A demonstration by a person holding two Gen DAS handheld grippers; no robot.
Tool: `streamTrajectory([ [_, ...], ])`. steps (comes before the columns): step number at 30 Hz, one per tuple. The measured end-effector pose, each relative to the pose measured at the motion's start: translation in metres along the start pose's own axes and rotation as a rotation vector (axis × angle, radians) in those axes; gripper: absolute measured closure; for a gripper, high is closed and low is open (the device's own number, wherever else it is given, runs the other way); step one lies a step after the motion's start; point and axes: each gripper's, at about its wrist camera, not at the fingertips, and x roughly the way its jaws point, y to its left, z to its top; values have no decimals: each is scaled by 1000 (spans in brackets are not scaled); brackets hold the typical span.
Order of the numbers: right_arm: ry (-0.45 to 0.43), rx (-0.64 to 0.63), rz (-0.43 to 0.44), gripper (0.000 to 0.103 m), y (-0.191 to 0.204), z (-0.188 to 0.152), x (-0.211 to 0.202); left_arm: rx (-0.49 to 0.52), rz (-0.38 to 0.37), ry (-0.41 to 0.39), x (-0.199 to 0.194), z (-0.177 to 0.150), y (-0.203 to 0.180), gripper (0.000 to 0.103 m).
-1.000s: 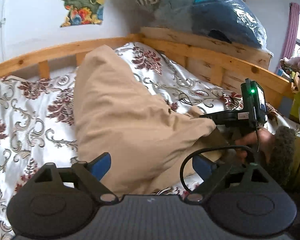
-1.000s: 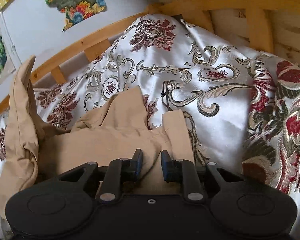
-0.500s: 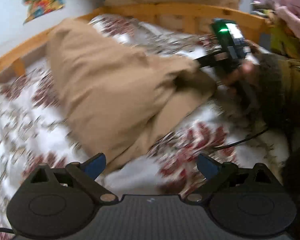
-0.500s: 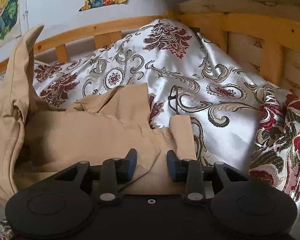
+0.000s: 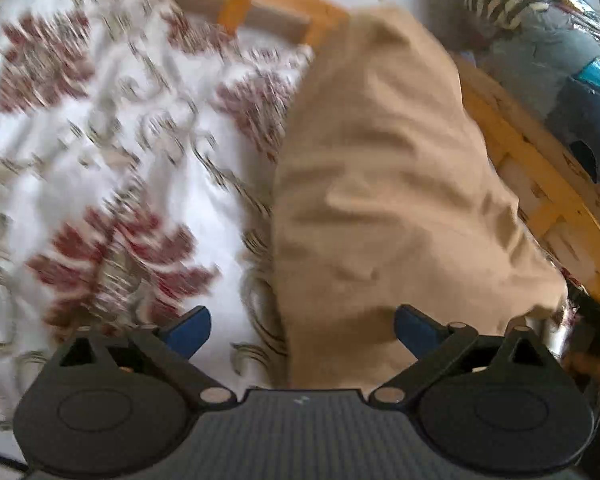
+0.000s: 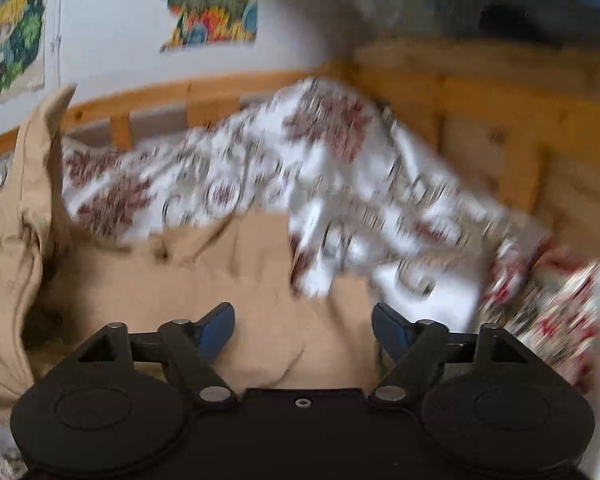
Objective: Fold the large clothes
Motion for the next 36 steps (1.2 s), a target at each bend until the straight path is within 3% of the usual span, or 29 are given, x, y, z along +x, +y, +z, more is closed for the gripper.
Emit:
streamTrajectory([
  [2, -52, 40, 53, 24, 2, 18, -11, 13, -18, 6, 5, 1, 0, 3],
  [4, -76, 89, 193, 23, 9, 37, -15, 34, -24, 20, 10, 3, -3, 3],
  [7, 23, 119, 469, 21, 31, 64, 1, 55, -24, 30, 12, 2, -8, 3],
  [9, 92, 64, 546, 21, 57, 75, 15, 73, -16, 27, 13, 0, -11, 3],
  [11, 144, -13, 536, 25, 82, 78, 28, 87, -9, 23, 14, 0, -14, 3],
  [12, 170, -45, 545, 45, 90, 76, 35, 92, -6, 22, 14, 1, -15, 3],
  [13, 193, -58, 557, 80, 95, 72, 38, 97, -3, 23, 15, 1, -16, 4],
  [16, 193, -71, 534, 95, 91, 58, 26, 145, -3, 37, 15, 2, -27, 8],
  [20, 167, -61, 409, 97, 54, 44, -11, 285, -78, 74, 20, -1, -66, 9],
  [24, 216, 17, 248, 97, 9, 8, -18, 404, -125, 33, 17, -6, -105, 9],
  [26, 235, 33, 205, 97, -1, -16, -9, 393, -131, 5, 16, -3, -109, 9],
  [29, 246, -35, 174, 97, 4, -30, 6, 360, -22, -23, 27, 3, -106, 9],
  [31, 240, -79, 161, 97, 11, -34, 11, 305, 27, 8, 44, 5, -98, 9],
  [36, 169, -139, 138, 94, 21, -44, 10, 182, -16, 81, 71, 0, -86, 6],
])
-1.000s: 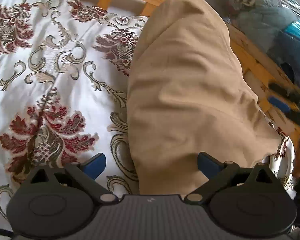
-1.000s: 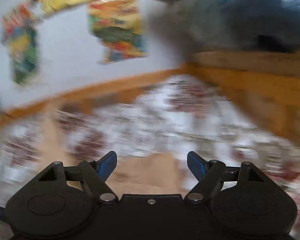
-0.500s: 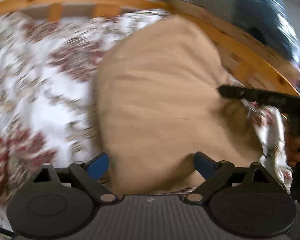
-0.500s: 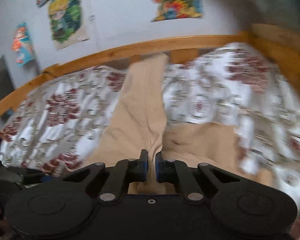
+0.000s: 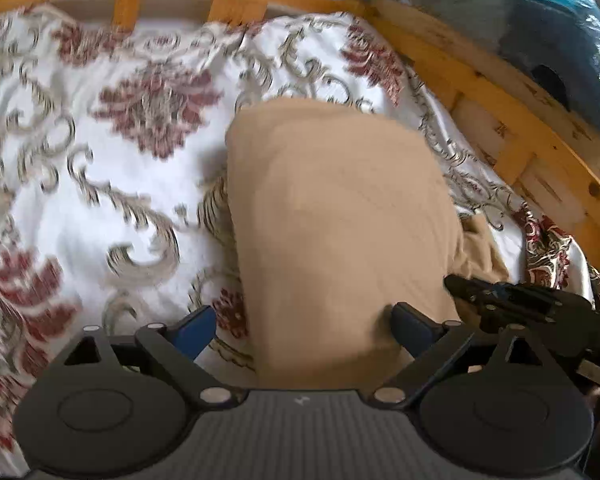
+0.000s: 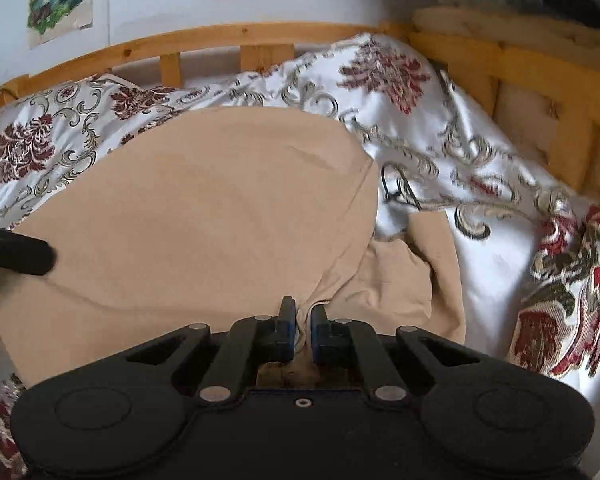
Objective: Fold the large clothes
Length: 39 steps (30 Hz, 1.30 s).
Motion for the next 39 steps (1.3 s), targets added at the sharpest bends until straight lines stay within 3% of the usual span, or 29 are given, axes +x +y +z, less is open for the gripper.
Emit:
streamTrajectory([
  [2, -12, 28, -1, 83, -4, 4, -11, 5, 6, 15, 4, -3, -2, 6],
  [4, -40, 93, -5, 64, -14, 6, -29, 36, 32, 17, 5, -4, -7, 6],
  [7, -70, 157, -41, 52, -29, 9, -45, 77, 57, 24, 5, -1, -12, 6],
  [11, -10, 281, -67, 46, -57, 2, -41, 107, 94, 27, 7, 2, -22, 4],
  [16, 39, 387, -4, 44, -72, -2, -21, 104, 132, 44, 5, 5, -25, 3],
  [18, 37, 383, 11, 45, -71, -1, -16, 118, 150, 54, 4, 8, -26, 3],
  [21, 37, 368, 15, 56, -68, 1, -14, 143, 176, 58, 2, 9, -29, 3],
  [27, 17, 279, 7, 56, -58, 4, -17, 130, 182, 58, 5, 9, -30, 1],
  [30, 24, 285, 12, 71, -60, 2, -10, 97, 170, 68, 7, 9, -27, 1],
  [31, 12, 284, 10, 80, -61, 3, -10, 91, 168, 70, 7, 10, -27, 1],
  [34, -55, 235, -16, 91, -55, 9, -20, 88, 163, 70, 6, 12, -27, 1],
  [39, -191, 31, -111, 94, -30, 18, -31, 98, 157, 66, 4, 17, -30, 1],
])
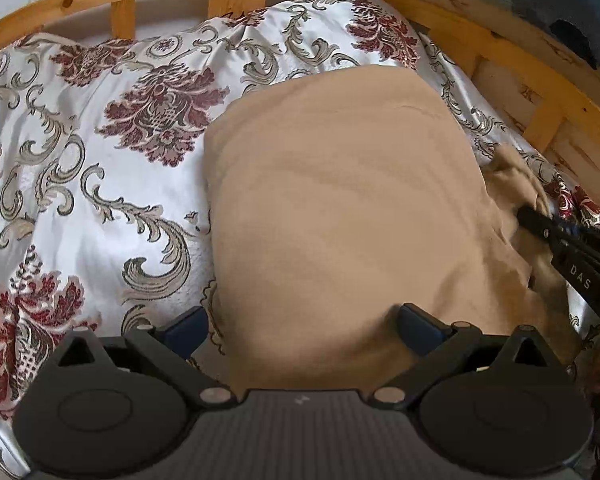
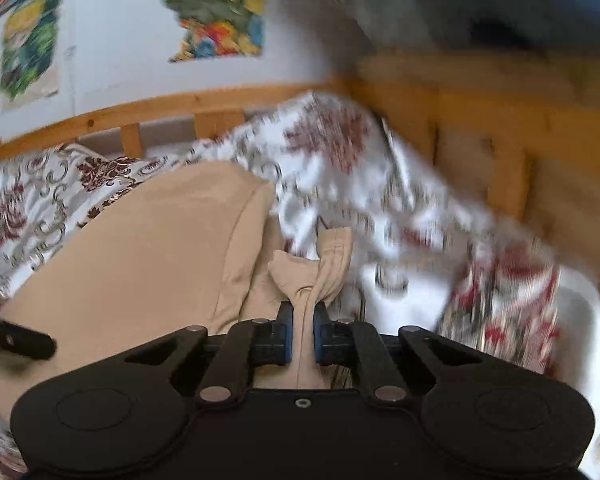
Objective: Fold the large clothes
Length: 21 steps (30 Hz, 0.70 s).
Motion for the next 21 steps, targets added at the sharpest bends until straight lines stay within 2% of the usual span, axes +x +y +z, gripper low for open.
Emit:
streamTrajectory([
  [3, -51, -70, -32, 94, 5, -1, 0, 20, -2, -3, 0, 1, -2, 1],
  [7, -61, -140, -67, 94, 7, -7, 11, 9, -5, 1, 3, 0, -4, 1],
  [13, -76, -153, -105, 93, 5, -14, 23, -7, -21, 0, 5, -2, -6, 1],
  [18, 26, -132, -102, 88, -1, -22, 44, -13, -14, 9, 8, -3, -6, 1],
  [20, 31, -92, -95, 88, -3, -15, 40, -17, -13, 9, 9, -3, -6, 1],
  [21, 24, -68, -92, 84, -5, -12, 36, -18, -16, 8, 9, -3, -5, 1],
])
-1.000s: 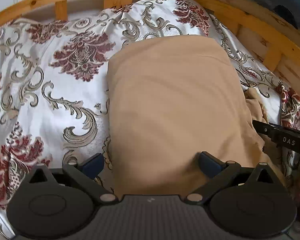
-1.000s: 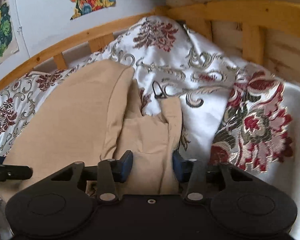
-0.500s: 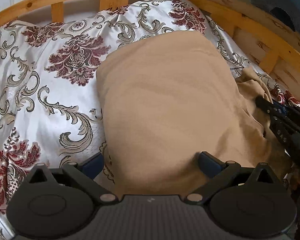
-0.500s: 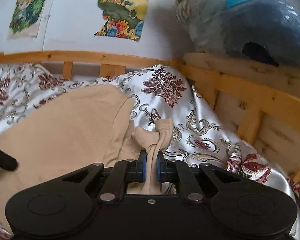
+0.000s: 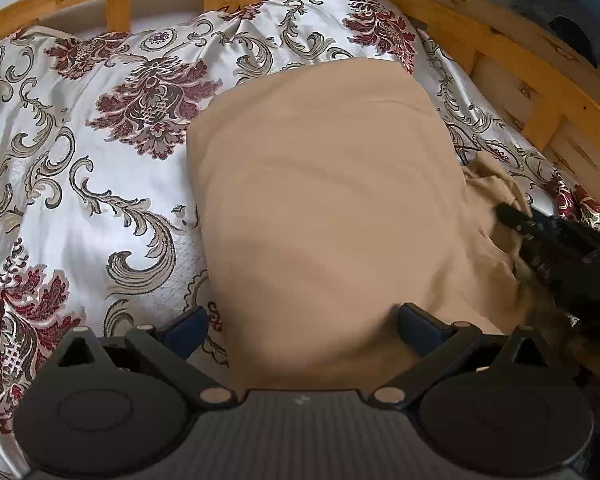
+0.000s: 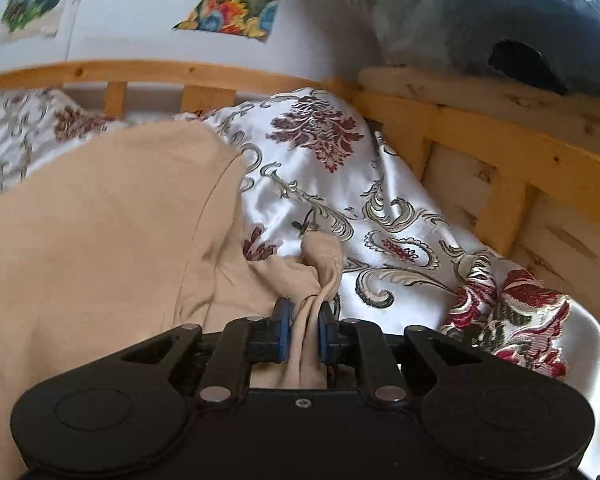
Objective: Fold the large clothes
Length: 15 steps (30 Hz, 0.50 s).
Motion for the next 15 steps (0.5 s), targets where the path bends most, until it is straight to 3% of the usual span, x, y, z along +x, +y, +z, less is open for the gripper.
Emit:
streamTrajectory([
  [9, 53, 209, 27, 58, -24, 9, -15, -29, -53, 5, 5, -1, 10, 0],
  [12, 60, 235, 41, 57, -27, 5, -11, -38, -68, 11, 7, 0, 13, 0],
  [15, 94, 167, 12, 59, -20, -5, 4, -44, -70, 12, 9, 0, 12, 0],
])
